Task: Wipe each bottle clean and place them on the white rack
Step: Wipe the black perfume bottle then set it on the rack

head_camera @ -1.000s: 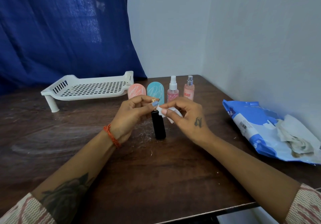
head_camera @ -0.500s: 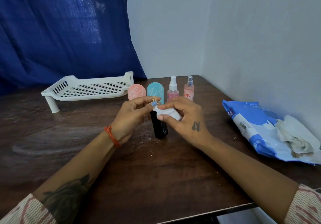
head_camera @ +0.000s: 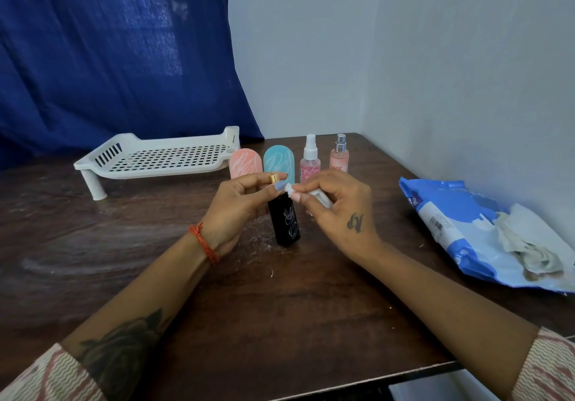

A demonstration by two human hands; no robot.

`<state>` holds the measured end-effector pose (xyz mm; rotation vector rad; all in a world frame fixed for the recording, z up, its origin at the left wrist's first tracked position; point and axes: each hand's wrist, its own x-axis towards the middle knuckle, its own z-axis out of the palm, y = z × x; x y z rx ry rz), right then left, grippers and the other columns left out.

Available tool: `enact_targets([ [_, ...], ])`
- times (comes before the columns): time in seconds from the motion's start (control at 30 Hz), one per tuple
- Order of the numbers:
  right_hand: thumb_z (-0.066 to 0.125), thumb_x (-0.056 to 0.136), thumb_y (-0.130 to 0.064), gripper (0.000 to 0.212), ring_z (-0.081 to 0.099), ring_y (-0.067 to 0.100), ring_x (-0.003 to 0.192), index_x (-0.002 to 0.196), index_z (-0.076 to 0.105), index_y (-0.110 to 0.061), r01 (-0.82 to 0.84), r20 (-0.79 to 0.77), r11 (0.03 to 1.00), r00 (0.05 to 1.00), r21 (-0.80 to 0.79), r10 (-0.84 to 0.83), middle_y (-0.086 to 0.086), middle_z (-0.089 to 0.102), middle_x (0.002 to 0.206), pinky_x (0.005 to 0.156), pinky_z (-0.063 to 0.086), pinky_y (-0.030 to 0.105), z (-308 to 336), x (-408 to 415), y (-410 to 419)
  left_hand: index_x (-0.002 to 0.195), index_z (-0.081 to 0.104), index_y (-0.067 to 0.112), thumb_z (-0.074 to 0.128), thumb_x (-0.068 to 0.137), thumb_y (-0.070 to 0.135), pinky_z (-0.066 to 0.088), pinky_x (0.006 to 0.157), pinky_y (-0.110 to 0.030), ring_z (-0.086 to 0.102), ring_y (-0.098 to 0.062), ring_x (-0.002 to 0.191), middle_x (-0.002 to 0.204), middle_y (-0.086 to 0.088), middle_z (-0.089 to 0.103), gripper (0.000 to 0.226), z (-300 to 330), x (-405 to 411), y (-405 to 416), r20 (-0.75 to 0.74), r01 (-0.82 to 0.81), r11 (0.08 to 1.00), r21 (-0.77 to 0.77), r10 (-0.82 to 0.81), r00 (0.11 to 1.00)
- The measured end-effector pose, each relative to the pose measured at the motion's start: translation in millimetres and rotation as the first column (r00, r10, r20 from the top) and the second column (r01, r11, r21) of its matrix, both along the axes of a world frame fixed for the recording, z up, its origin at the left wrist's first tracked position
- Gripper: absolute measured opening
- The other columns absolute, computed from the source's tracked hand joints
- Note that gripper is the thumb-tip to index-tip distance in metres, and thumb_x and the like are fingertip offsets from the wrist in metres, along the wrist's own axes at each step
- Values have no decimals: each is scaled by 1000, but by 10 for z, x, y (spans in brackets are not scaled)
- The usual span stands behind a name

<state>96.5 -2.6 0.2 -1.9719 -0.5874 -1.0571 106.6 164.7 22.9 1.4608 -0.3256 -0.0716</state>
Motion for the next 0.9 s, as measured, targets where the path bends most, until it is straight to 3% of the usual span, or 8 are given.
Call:
enact_targets([
  [0.2, 77, 74, -10, 10, 61, 6, 74, 84, 75, -9, -131, 7, 987, 991, -97, 133, 2, 69, 81, 68, 51, 19, -25, -6, 16, 105, 67, 12, 62, 84, 11, 54, 68, -16, 69, -6, 88, 100, -2, 71, 22, -6, -4, -3, 5, -33, 999, -5, 33, 999],
  [0.37, 75, 74, -12, 9, 61, 7, 72, 83, 75, -10, -42, -10, 997, 999, -58, 41, 1, 70, 78, 66, 52, 27, -49, 26, -12, 103, 67, 13, 62, 84, 12, 55, 69, -17, 68, -6, 89, 103, -2, 71, 20, -3, -1, -4, -17, -34, 999, -13, 34, 999],
  [0.63, 76, 74, -8, 8, 61, 7, 74, 82, 75, -8, -157, 14, 978, 987, -137, 160, 3, 69, 80, 67, 51, 21, -21, -31, 24, 104, 67, 13, 62, 84, 12, 54, 68, -17, 69, -6, 88, 97, -1, 72, 20, -5, -12, -5, -6, -41, 999, -11, 41, 999],
  [0.77, 76, 72, -6, 7, 62, 10, 71, 79, 75, -8, -95, 15, 985, 995, -145, 99, 3, 70, 78, 65, 53, 28, -41, 9, -22, 104, 67, 13, 62, 84, 12, 54, 69, -18, 69, -9, 90, 101, -3, 71, 20, -1, -7, -2, -19, -32, 999, -11, 32, 999],
  [0.9, 75, 75, -9, 9, 63, 12, 74, 84, 75, -8, -46, 32, 993, 998, -107, 49, 4, 70, 80, 67, 51, 23, -31, 9, -13, 104, 68, 14, 63, 83, 14, 54, 71, -19, 68, -11, 95, 102, -2, 71, 21, -3, 2, 3, -19, -30, 1000, 1, 30, 999],
])
